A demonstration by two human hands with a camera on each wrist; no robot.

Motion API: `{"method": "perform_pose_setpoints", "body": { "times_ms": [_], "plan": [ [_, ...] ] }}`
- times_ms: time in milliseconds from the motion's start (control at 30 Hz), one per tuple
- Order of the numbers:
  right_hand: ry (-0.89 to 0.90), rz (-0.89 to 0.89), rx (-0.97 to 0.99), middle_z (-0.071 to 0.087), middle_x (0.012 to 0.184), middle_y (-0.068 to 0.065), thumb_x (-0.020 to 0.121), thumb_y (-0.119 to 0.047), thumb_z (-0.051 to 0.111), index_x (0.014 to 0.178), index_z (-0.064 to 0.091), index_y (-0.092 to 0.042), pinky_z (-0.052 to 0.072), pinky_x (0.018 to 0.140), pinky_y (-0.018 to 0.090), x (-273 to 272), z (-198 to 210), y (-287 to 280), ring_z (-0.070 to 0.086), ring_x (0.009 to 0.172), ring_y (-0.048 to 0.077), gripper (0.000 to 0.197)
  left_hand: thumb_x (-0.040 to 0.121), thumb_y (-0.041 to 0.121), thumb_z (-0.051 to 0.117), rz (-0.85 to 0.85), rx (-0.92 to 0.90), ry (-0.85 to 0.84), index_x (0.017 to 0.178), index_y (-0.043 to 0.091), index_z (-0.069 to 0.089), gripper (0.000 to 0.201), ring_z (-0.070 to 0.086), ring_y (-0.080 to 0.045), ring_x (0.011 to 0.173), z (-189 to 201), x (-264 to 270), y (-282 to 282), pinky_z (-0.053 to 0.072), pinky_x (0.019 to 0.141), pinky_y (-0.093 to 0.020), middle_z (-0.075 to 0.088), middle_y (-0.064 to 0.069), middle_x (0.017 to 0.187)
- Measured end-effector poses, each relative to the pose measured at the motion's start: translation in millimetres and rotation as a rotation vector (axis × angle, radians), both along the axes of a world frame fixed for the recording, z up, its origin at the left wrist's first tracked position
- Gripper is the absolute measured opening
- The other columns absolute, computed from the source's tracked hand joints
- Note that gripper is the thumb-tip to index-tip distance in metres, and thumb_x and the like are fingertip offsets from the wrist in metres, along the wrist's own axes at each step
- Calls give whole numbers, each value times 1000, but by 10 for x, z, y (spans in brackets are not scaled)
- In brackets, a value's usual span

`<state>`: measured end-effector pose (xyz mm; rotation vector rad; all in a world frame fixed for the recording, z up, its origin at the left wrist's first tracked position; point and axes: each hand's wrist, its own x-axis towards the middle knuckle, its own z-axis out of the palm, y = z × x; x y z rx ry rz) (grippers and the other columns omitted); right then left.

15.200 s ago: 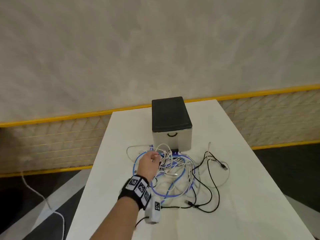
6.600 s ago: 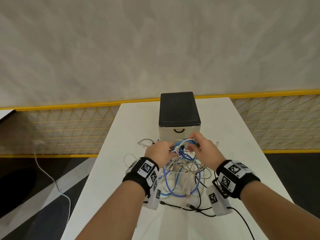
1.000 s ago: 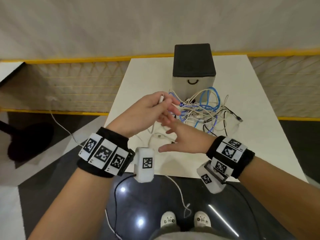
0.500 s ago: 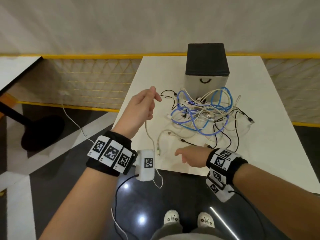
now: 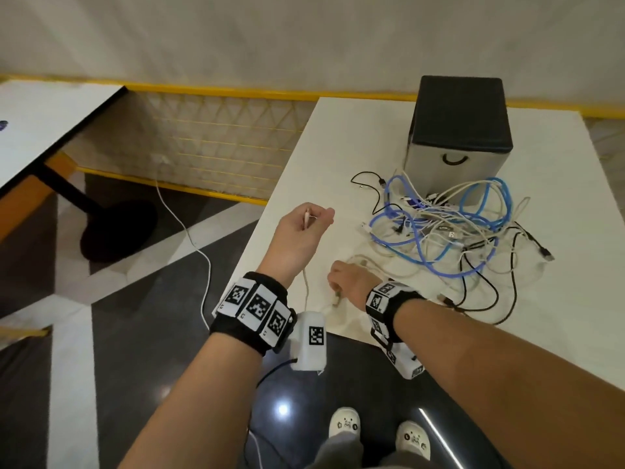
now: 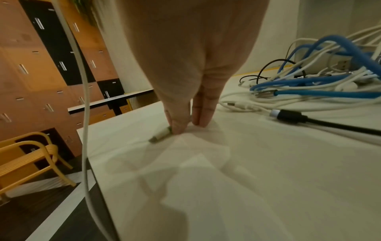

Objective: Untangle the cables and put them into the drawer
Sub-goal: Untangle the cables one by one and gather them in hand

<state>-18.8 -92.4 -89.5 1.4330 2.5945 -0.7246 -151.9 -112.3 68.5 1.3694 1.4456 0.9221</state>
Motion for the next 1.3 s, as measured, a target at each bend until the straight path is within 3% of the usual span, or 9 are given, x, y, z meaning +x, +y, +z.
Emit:
{"method": "perform_pose_setpoints", "body": {
  "times_ms": [133,200,333,533,833,1000,1167,1233,1300],
  "plan": [
    [100,-76,22,53,110,14,96,-10,47,107,57,-7,43,86,38,7,17,-20,55,96,31,15,98,19,57,17,-7,-51,104,16,68,13,32,-12,55,-63,-131,17,32,49,-18,39,9,58],
    [319,-256,-42,59,97,10,98,-20,46,103,53,-15,46,82,39,29,184,-31,59,87,29,11,99,23,53,45,-6,-44,108,20,69,18,35,-13,60,-83,-166,32,37,50,-15,39,9,61],
    [892,-551,-144,67,78,3,97,-15,51,91,58,-12,54,69,28,139,672,-79,61,65,16,10,97,33,58,77,3,-68,110,21,68,21,42,-13,67,-104,-77,92,41,63,-21,43,2,72],
    [1190,-648,-148,69,75,1,96,-15,54,90,64,-10,51,61,26,396,1200,-202,59,59,13,13,94,32,65,-34,46,-66,95,7,73,26,53,5,57,-101,374,201,42,62,-13,66,-1,76],
    [1053,-612,-130,66,88,0,98,-14,48,101,59,-8,50,58,26,767,1245,-305,64,60,14,13,107,36,36,-132,89,-159,81,12,52,38,45,-7,50,-15,854,260,41,52,-24,49,1,65],
    [824,-519,-192,55,97,-9,98,-19,49,103,52,-14,49,55,23,915,1125,-325,67,63,16,8,106,41,32,-82,173,-259,103,18,54,32,42,-7,71,290,976,385,42,74,-26,41,13,64],
    [763,-683,-312,54,92,-3,102,-21,37,101,52,-4,45,50,22,1164,976,-245,66,78,32,22,99,36,56,-20,248,-461,68,30,43,34,23,-8,51,729,885,484,25,47,-20,28,9,57],
    [808,-696,-252,54,89,2,102,-24,36,94,55,-10,48,50,24,1254,1080,-203,69,78,36,25,95,33,63,-112,303,-317,61,31,46,38,23,-10,48,724,831,510,22,45,-22,28,9,54],
    [856,-686,-188,55,88,6,102,-25,37,92,57,-13,51,48,27,1296,1253,-171,70,72,35,26,93,39,64,-269,334,15,76,31,57,20,33,-2,44,626,861,511,26,46,-18,39,14,57]
  ]
}}
